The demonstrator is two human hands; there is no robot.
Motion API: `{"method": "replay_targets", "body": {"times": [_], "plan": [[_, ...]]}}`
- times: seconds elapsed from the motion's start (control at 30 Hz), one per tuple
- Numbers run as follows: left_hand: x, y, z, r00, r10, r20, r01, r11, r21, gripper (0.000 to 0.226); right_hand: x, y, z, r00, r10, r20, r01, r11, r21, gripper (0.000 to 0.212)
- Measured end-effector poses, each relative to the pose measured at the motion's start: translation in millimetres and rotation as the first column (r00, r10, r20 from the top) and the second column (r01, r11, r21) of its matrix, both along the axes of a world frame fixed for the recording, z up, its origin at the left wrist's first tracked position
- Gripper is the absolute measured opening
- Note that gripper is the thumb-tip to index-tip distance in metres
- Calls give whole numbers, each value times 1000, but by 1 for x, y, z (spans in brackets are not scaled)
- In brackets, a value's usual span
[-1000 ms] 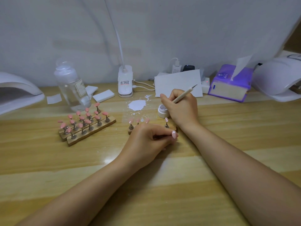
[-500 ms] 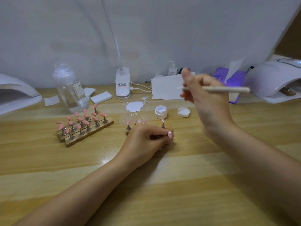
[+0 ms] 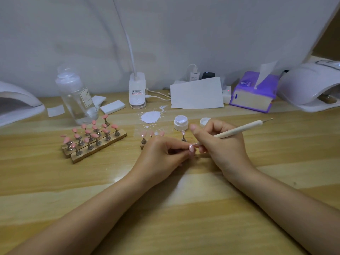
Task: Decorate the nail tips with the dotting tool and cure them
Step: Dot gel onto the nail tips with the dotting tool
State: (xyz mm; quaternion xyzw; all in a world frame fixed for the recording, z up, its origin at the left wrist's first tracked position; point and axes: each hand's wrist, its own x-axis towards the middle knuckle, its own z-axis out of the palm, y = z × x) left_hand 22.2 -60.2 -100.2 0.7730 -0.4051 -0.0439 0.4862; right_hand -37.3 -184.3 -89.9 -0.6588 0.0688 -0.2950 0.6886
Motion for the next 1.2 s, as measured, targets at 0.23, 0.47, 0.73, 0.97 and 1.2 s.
{"method": "replay_targets", "body": {"times": [0.23, 0.47, 0.73, 0.97, 1.2], "plan": [[0, -1, 2, 1000, -10, -1, 10, 1000, 5, 19, 2, -5, -3, 998, -27, -59, 23, 997, -78, 37], [-3, 0, 6, 999, 25, 36, -27, 999, 34, 18, 4, -6, -5, 998, -17, -54, 13, 998, -67, 38], [-4, -1, 6, 998, 31, 55, -35, 997, 64, 12, 4, -5, -3, 998, -2, -57, -1, 999, -50, 36], [-4, -1, 6, 997, 23, 73, -25, 999, 36, 17, 4, -4, -3, 998, 9, -60, -11, 999, -33, 37], [-4, -1, 6, 997, 26, 71, -28, 999, 29, 14, 3, -3, -2, 998, 22, -58, -23, 1000, -20, 35]]}}
